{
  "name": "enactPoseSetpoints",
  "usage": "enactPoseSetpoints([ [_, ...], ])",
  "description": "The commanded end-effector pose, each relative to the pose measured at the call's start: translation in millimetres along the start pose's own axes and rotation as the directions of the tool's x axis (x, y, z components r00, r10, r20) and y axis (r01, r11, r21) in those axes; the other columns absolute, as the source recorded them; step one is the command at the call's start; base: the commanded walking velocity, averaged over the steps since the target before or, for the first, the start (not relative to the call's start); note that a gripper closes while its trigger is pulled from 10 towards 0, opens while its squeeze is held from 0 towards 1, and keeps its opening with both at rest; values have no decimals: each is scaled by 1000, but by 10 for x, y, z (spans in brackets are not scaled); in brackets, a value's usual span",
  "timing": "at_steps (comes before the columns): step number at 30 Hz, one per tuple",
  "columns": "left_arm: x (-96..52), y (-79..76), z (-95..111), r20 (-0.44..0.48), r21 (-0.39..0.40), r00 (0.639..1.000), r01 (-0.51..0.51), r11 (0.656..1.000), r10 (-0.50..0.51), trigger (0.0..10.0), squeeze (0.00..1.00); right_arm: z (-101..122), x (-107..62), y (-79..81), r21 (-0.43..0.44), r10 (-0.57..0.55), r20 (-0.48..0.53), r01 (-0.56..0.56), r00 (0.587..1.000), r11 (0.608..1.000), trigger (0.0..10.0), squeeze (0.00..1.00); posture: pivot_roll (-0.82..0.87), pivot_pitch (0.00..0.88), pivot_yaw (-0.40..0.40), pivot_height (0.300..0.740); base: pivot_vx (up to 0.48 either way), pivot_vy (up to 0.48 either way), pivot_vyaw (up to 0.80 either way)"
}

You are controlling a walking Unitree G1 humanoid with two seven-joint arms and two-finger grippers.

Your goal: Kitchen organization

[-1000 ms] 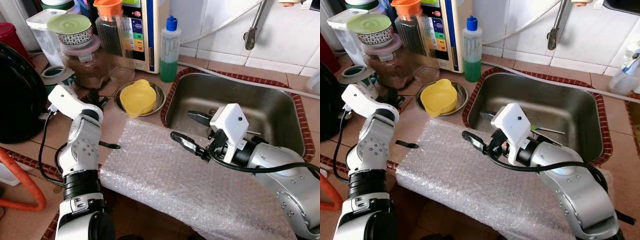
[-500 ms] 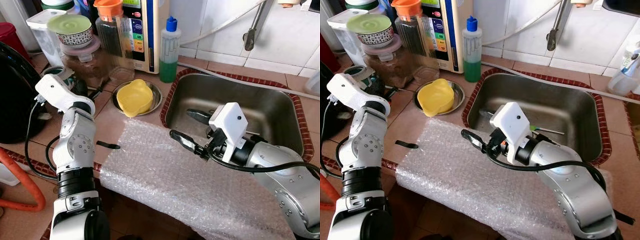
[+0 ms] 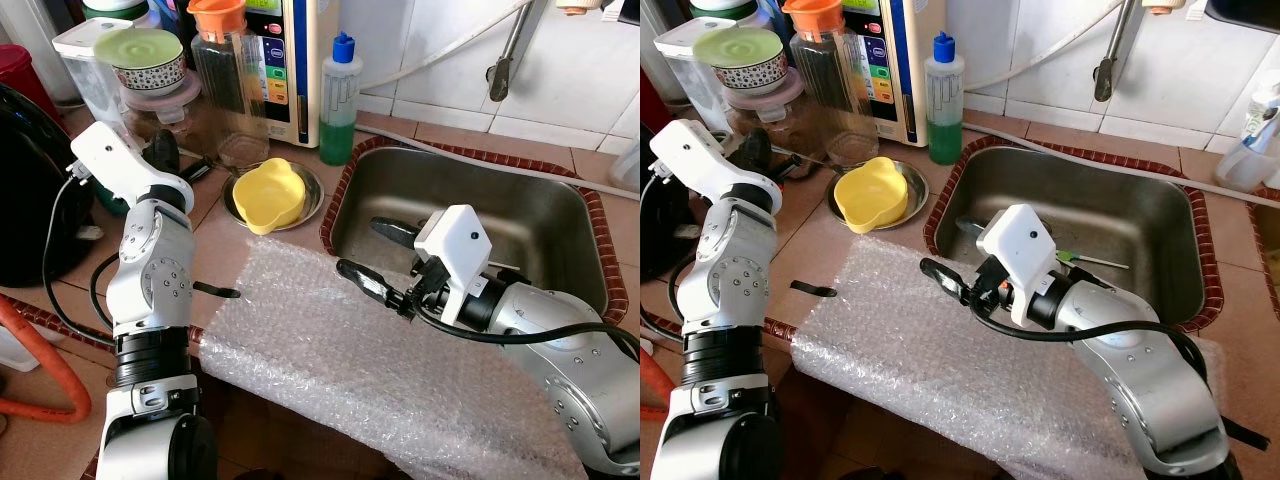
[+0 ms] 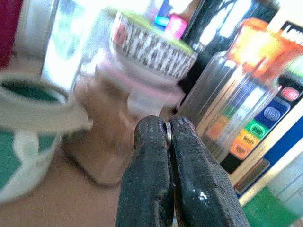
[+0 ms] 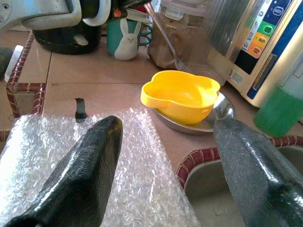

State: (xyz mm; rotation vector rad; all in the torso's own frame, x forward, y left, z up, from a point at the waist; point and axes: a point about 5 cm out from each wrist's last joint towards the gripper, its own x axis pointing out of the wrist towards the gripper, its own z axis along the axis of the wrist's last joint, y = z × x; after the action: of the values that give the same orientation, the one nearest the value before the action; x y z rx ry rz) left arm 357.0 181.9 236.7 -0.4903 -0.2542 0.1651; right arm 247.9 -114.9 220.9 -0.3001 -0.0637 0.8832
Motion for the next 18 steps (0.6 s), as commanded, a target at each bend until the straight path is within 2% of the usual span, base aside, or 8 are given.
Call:
enactPoseSetpoints([
  [1, 16, -159, 211, 97, 43, 992, 77, 996, -81, 0, 0, 13, 9, -6, -7, 0, 8, 0, 1000, 1000, 10000, 0, -71, 91, 30, 740, 0, 0, 0],
  [6, 23, -327, 357, 165, 107, 968, 171, 979, -187, 0, 0, 18, 18, -19, -12, -5, 13, 5, 1000, 1000, 10000, 0, -70, 89, 29, 740, 0, 0, 0],
  [10, 28, -395, 420, 184, 101, 958, 205, 974, -221, 0, 0, 17, 25, -28, -13, -12, 16, 13, 1000, 1000, 10000, 0, -69, 86, 33, 740, 0, 0, 0],
  [14, 37, -461, 449, 181, -22, 950, 264, 964, -256, 0, 0, 13, 27, -41, -11, -26, 20, 26, 999, 1000, 10000, 0, -64, 88, 36, 740, 0, 0, 0],
  [15, 37, -461, 449, 181, -22, 950, 264, 964, -256, 0, 0, 13, 27, -41, -11, -26, 20, 26, 999, 1000, 10000, 0, -64, 88, 36, 740, 0, 0, 0],
  [16, 51, -491, 424, 145, -182, 953, 291, 939, -267, 0, 0, 2, 31, -56, -2, -39, 24, 39, 999, 999, 10000, 0, -60, 87, 37, 740, 0, 0, 0],
  [17, 51, -491, 424, 145, -182, 953, 291, 939, -267, 0, 0, 2, 31, -56, -2, -39, 24, 39, 999, 999, 10000, 0, -60, 87, 37, 740, 0, 0, 0],
  [18, 52, -509, 397, 123, -247, 951, 305, 920, -283, 0, 0, -4, 34, -65, 2, -47, 27, 47, 999, 999, 10000, 0, -59, 87, 38, 740, 0, 0, 0],
])
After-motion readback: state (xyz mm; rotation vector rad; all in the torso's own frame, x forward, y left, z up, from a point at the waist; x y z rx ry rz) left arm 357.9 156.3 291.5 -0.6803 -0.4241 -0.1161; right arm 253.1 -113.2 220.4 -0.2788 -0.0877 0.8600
